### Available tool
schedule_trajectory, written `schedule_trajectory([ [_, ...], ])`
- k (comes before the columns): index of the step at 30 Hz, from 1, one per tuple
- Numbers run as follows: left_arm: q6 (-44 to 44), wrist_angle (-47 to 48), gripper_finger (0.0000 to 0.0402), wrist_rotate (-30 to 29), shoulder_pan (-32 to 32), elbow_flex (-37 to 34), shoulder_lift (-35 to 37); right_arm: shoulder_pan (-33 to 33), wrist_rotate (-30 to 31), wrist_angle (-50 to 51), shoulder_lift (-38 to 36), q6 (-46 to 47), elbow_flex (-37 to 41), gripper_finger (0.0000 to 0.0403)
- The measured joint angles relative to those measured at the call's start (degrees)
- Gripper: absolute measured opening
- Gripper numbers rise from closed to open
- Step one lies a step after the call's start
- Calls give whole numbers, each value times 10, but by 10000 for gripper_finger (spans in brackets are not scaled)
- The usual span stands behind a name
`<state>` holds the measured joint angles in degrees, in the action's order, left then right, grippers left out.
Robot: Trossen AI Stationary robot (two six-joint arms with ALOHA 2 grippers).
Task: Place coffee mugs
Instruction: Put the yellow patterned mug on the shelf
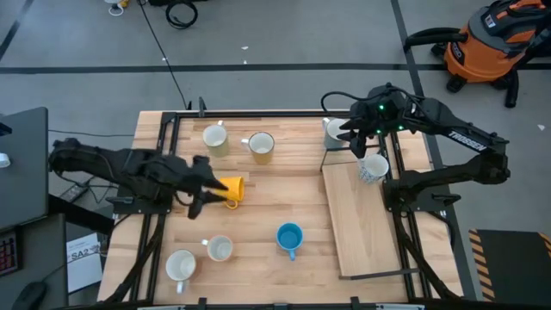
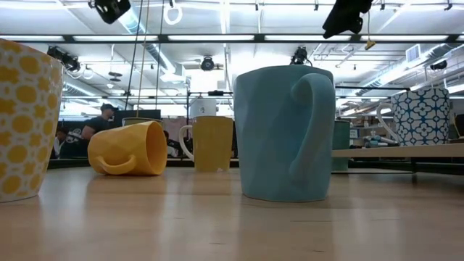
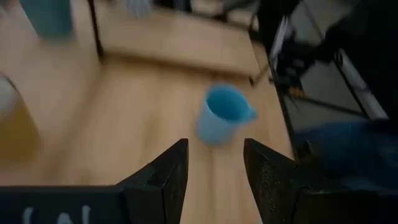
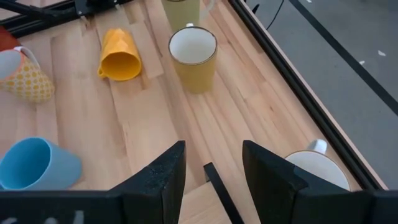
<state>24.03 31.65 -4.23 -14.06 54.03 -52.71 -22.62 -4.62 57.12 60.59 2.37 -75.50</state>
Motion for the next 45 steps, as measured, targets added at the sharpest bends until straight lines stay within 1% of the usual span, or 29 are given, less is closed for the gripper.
schedule_trajectory([
  [4,81,80,162,18,-40,62,-68,2,0,0,1,0,0,164],
  [8,135,107,162,29,-76,92,-119,2,0,0,2,0,0,164],
  [14,205,111,162,31,-113,99,-168,2,0,0,2,0,0,164],
  [18,236,120,162,31,-128,99,-193,2,0,0,2,0,0,164],
  [26,296,142,162,31,-139,99,-222,2,0,0,2,0,0,164],
  [32,339,170,162,30,-139,99,-224,2,0,0,2,0,0,164],
  [37,340,181,162,30,-153,99,-224,2,0,0,2,0,0,164],
  [45,339,190,162,27,-172,99,-244,2,0,0,2,0,0,164],
])
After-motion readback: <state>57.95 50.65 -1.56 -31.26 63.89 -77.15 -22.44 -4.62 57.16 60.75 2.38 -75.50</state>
